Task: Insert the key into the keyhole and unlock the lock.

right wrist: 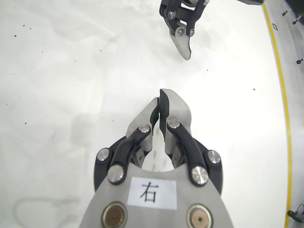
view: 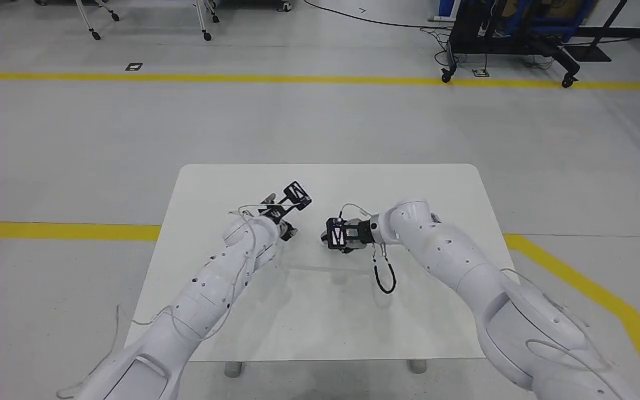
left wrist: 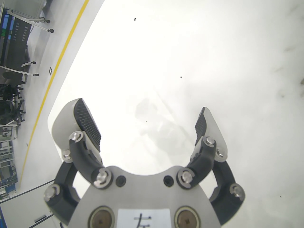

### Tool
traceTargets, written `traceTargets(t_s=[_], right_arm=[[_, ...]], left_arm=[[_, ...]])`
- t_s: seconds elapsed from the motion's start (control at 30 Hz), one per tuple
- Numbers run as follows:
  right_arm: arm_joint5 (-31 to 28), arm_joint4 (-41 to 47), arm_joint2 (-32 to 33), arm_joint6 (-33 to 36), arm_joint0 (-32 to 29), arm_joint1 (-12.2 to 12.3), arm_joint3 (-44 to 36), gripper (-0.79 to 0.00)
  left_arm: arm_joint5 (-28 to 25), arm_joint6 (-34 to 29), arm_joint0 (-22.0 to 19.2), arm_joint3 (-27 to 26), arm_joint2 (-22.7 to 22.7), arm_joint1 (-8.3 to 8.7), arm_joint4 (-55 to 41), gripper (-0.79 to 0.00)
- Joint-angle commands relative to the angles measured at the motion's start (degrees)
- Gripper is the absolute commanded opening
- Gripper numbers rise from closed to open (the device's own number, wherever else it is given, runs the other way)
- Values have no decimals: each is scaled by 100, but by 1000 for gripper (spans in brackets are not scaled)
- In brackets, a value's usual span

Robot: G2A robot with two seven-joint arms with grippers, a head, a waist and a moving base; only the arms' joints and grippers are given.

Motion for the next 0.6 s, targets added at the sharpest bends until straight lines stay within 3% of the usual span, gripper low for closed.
traceTargets(t_s=[0.0, 0.3, 0.57], right_arm=[[20, 56, 65, -121, -38, 48, -37, -785], [272, 133, 467, -865, -288, 414, -197, -785], [261, -73, 904, -2062, -664, 916, -525, -785]], left_arm=[[13, 5, -43, 82, 44, -37, 8, 0], [105, 224, -132, 381, 110, -164, 7, 0], [225, 522, -131, 459, -59, -181, 12, 0]])
